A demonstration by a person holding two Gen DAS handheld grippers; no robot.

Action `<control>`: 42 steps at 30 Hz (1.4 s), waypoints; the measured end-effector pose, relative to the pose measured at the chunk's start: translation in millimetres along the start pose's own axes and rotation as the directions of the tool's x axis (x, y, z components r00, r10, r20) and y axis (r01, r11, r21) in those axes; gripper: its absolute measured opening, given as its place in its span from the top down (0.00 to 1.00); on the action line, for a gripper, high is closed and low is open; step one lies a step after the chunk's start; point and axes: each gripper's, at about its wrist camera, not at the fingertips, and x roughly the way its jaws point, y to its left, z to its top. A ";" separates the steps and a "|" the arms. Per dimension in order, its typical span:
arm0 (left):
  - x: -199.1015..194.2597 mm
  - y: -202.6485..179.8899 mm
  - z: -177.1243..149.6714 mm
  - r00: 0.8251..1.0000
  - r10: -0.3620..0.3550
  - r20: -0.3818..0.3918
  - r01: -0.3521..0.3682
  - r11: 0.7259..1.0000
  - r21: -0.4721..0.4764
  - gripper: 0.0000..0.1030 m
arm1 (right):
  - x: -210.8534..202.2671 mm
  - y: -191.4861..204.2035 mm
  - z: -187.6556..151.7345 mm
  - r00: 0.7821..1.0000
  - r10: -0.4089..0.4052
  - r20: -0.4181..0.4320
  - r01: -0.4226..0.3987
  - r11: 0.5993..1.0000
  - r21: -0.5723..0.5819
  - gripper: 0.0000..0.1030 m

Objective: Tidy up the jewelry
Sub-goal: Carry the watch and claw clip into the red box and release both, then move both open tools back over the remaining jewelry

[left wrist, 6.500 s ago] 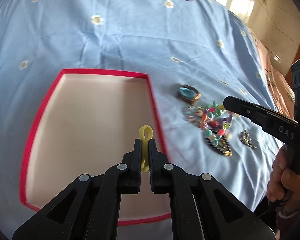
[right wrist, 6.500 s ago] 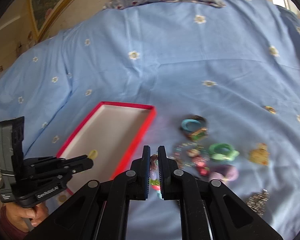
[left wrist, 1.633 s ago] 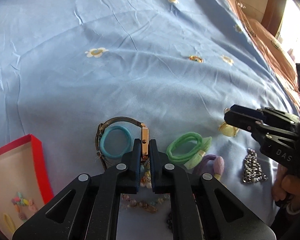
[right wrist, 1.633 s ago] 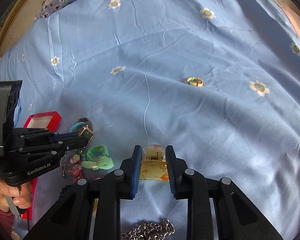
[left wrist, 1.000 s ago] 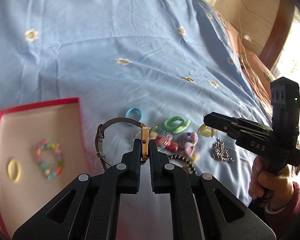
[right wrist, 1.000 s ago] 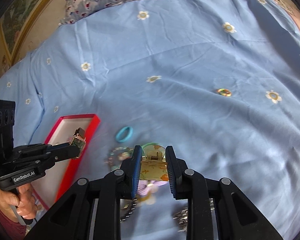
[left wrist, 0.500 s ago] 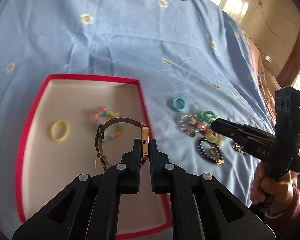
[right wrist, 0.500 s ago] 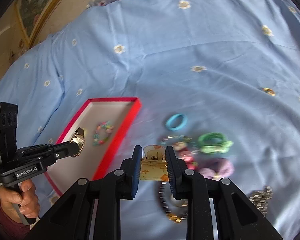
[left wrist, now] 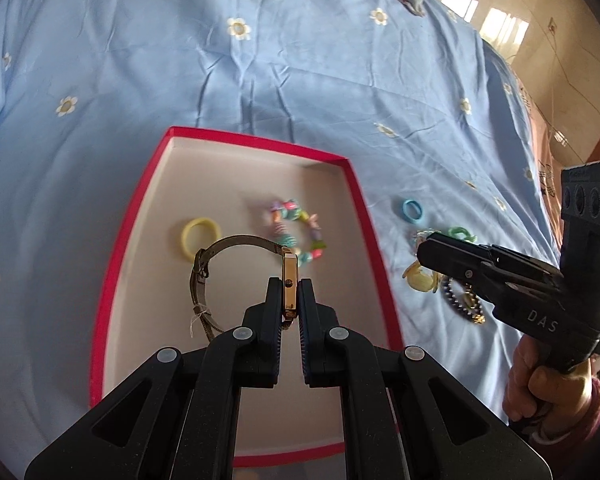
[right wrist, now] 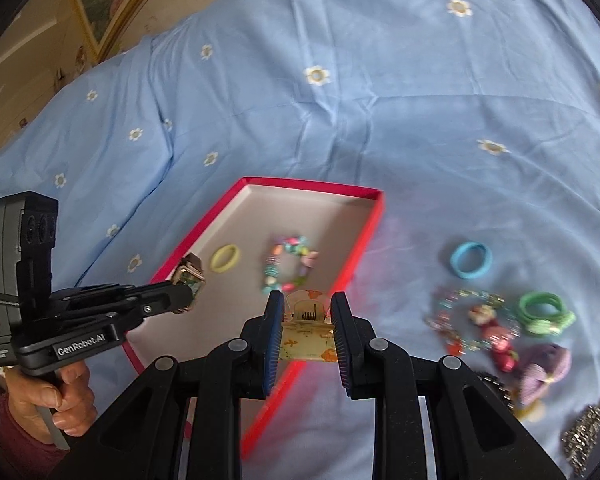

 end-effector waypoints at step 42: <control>34.2 30.3 2.5 0.994 0.089 -0.066 -0.090 0.996 -0.022 0.80 | 76.5 27.1 4.4 0.995 0.016 -0.095 -0.022 0.998 -0.065 0.67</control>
